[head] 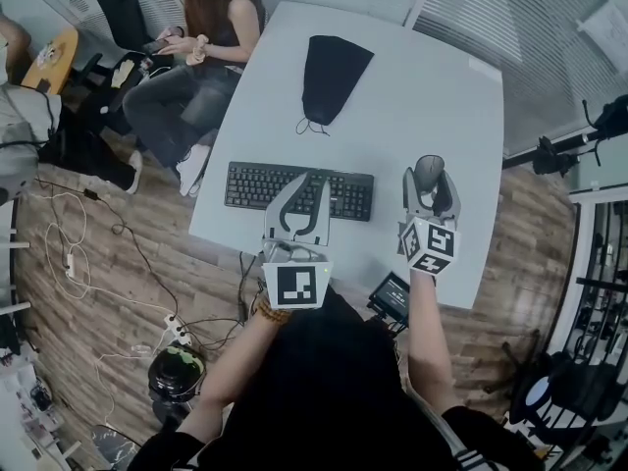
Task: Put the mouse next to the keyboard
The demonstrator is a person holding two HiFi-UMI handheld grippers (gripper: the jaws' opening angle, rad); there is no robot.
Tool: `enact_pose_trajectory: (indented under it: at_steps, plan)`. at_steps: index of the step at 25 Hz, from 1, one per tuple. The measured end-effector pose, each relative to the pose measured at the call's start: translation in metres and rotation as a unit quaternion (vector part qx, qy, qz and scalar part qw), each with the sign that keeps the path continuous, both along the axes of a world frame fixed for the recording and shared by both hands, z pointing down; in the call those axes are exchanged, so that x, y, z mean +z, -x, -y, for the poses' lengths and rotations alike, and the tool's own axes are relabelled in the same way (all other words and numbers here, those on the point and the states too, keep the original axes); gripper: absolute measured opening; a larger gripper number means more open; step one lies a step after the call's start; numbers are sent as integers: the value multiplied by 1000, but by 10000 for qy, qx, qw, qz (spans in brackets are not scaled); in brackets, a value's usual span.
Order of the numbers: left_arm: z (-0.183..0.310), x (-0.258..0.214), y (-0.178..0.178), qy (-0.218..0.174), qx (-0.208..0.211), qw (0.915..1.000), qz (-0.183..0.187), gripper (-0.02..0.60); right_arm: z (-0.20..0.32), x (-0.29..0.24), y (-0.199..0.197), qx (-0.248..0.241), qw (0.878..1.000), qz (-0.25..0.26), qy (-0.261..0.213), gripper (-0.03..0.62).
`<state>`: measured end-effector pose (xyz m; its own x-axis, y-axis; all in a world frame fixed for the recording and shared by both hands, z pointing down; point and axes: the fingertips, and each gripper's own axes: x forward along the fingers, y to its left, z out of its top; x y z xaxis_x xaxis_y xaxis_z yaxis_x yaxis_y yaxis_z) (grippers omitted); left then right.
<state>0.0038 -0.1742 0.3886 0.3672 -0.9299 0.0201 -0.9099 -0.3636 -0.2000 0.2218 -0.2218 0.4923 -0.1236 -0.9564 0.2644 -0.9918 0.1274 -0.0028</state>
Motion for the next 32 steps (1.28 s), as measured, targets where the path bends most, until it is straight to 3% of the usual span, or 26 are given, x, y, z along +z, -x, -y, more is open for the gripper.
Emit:
enact_pose_trajectory:
  at_steps: [32]
  plan:
    - [9,11,17,131,-92,9999,14,78,7,109,-4,71,9928,17,1194,285]
